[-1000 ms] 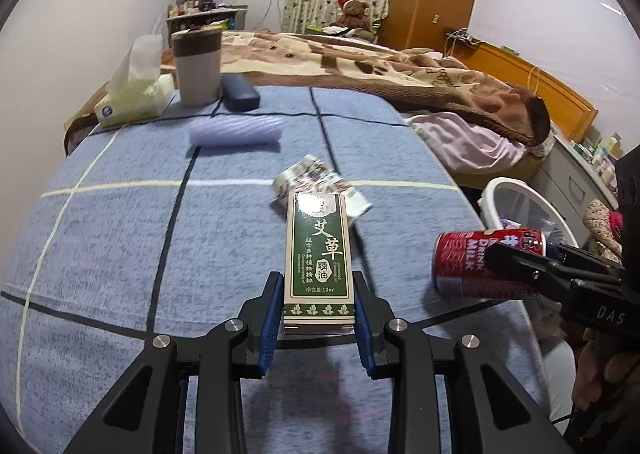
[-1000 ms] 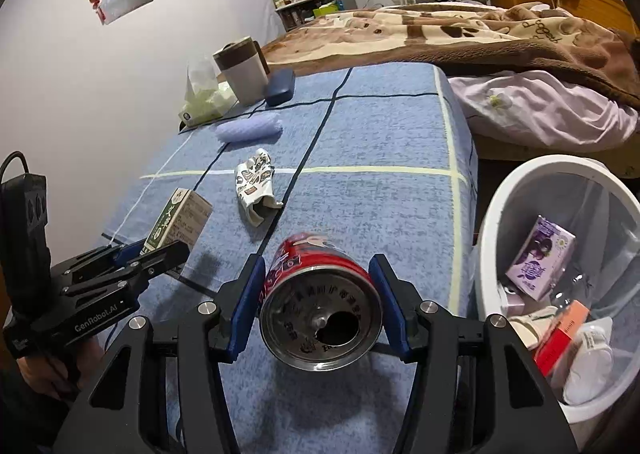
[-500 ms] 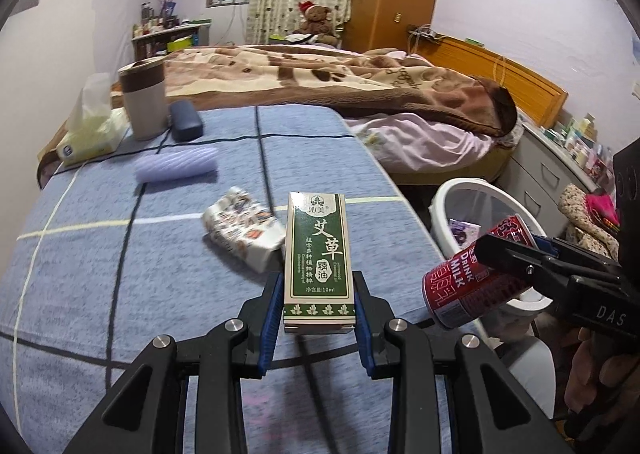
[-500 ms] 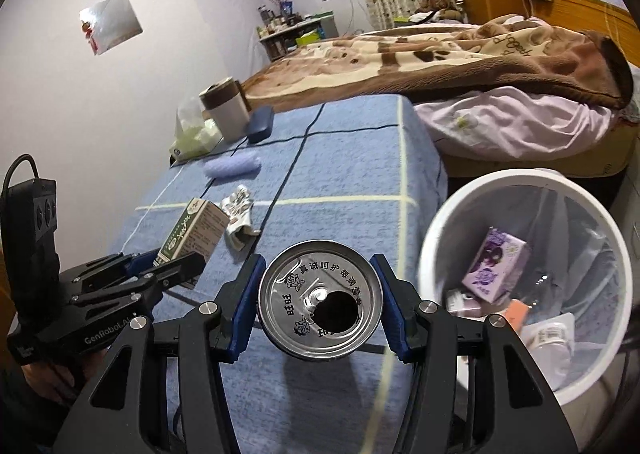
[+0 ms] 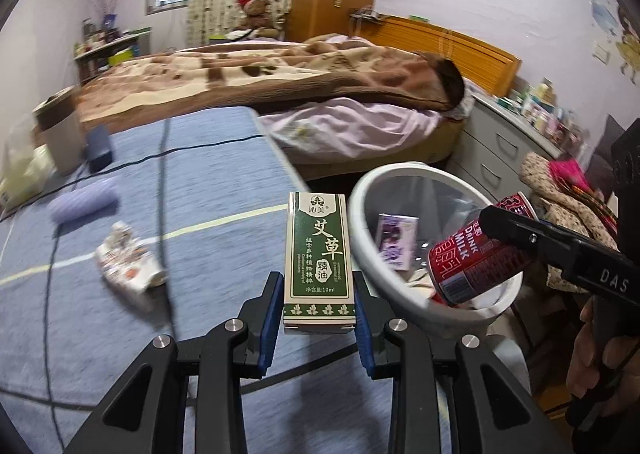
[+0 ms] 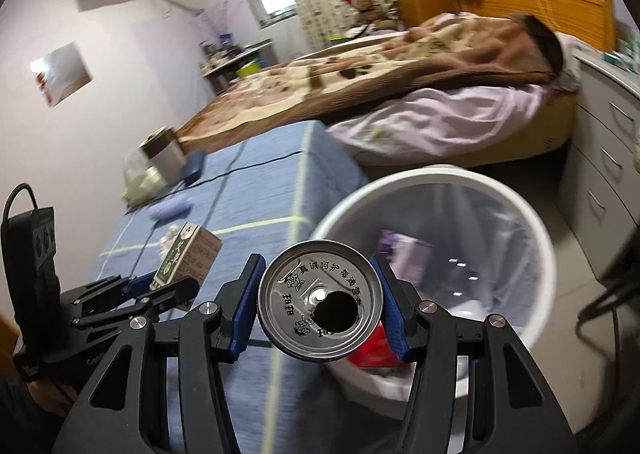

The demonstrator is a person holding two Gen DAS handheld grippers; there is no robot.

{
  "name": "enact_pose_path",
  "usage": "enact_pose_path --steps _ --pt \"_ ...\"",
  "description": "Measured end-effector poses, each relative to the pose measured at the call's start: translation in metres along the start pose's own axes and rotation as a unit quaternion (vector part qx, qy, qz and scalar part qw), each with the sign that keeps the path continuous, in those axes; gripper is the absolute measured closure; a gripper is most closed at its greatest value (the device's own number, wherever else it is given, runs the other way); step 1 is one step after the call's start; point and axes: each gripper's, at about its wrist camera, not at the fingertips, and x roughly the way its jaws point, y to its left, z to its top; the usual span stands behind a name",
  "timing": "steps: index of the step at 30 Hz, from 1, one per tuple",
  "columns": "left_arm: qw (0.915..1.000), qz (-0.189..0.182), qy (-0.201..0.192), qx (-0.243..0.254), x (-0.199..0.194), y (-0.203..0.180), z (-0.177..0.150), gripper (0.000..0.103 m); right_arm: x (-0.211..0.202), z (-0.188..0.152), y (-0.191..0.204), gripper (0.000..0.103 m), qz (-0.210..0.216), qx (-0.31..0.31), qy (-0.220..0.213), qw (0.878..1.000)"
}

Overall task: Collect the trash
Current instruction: 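Carry the green box and red can over the white bin with both tools, then open both tools to drop the box and can into the bin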

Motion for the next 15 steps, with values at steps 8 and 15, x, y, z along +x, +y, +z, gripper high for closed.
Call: enact_pose_path --steps 8,15 --pt "0.9981 -0.048 0.006 0.037 0.035 -0.043 0.023 0.07 -0.002 0.002 -0.034 0.048 -0.036 0.036 -0.009 0.999" --pt "0.9958 -0.074 0.027 0.047 0.068 -0.062 0.032 0.07 0.009 0.0 -0.048 0.048 -0.045 0.051 0.012 0.998"
